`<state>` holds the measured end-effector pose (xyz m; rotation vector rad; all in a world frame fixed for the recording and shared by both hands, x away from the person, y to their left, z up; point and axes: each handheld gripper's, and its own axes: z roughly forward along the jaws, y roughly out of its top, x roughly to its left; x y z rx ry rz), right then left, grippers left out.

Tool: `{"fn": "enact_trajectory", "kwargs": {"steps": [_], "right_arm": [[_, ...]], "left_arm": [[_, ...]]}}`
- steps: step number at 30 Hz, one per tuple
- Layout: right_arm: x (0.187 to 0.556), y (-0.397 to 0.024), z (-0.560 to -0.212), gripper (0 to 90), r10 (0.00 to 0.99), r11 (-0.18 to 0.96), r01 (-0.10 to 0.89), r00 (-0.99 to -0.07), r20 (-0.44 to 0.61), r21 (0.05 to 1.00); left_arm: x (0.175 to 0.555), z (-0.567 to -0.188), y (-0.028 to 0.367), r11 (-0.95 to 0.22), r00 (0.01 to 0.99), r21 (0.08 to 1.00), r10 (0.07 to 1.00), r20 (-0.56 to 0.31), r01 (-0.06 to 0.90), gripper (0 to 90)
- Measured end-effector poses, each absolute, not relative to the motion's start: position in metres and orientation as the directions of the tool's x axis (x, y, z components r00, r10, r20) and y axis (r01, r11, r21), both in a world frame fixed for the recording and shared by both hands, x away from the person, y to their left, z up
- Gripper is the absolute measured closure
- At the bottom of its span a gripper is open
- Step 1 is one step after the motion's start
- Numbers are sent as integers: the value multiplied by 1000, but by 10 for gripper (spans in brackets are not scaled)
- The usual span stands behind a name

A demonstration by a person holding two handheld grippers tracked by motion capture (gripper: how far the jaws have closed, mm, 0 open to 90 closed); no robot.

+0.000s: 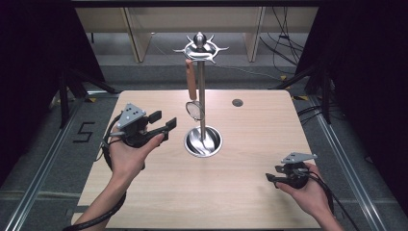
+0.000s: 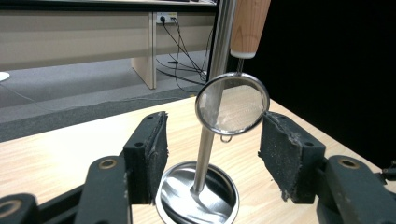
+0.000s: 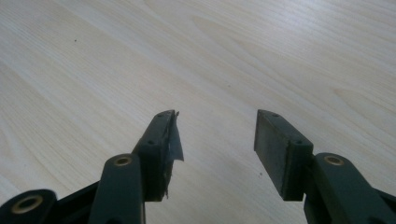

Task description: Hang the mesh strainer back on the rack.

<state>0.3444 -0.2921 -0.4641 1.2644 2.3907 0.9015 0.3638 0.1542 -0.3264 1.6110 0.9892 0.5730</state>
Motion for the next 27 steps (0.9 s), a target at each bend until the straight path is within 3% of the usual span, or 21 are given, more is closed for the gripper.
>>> {"fn": "enact_trajectory", "kwargs": {"steps": [5,8,18,27], "right_arm": [[343,-289,-467,490,839,364,654,-540,72,663],[342,-290,-463,488,836,385,675,-544,72,630],[343,-289,-467,483,841,363,661,-536,76,657],[343,-289,-466,481,843,361,666,-533,78,653]], "left_arm": [[362,-330,165,-8,522,946,835,-172,323,398],[360,-333,171,-12,514,947,842,-165,322,395],[348,-348,191,-32,486,942,862,-143,333,387],[335,-389,203,-34,464,929,873,-152,368,394]]}}
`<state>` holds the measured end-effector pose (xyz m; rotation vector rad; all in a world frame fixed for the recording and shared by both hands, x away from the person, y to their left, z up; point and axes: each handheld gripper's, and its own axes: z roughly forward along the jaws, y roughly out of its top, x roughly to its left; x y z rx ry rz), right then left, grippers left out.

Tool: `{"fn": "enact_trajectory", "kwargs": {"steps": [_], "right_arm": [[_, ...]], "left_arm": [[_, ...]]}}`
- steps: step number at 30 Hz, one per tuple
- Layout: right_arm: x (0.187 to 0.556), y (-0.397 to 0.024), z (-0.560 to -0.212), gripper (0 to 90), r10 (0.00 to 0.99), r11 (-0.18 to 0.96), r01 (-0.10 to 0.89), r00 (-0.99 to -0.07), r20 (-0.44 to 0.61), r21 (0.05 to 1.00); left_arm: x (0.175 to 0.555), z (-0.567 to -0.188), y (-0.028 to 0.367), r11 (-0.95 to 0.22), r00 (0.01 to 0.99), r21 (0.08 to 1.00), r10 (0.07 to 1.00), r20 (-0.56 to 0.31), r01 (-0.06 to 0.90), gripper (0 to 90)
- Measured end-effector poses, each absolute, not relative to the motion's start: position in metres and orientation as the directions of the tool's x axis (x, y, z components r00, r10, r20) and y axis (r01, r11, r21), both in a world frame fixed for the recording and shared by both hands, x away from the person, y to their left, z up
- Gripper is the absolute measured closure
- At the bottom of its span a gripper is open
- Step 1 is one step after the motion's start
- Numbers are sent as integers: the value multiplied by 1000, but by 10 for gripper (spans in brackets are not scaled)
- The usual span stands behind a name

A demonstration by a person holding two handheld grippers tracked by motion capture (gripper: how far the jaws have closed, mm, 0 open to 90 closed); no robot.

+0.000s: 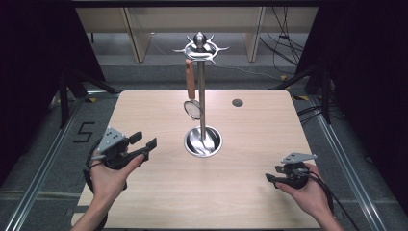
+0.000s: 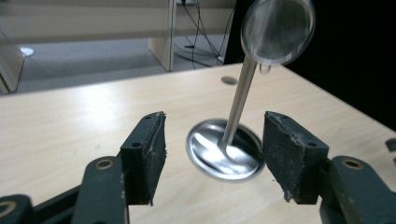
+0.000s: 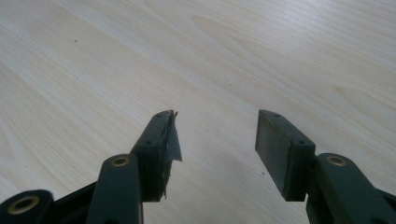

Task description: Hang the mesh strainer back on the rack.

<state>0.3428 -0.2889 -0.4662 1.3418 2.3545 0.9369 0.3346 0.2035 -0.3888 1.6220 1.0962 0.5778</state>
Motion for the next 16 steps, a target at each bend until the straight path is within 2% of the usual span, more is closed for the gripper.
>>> {"fn": "enact_trajectory", "kwargs": {"steps": [7,9,11,12,16], "right_arm": [[343,-291,-464,478,832,387,668,-550,72,635],[343,-291,-464,478,827,380,672,-555,93,635],[343,-291,-464,478,826,395,661,-560,69,638],[344,-290,-467,478,826,375,643,-558,74,668],[345,-291,-468,477,810,413,627,-584,48,660]], "left_arm": [[333,-443,215,-72,441,905,887,-134,420,403],[334,-456,219,-64,425,878,890,-165,474,406],[335,-459,220,-53,423,870,887,-185,491,405],[336,-459,218,-49,421,872,888,-186,488,406],[337,-457,216,-59,428,879,887,-171,473,405]]}}
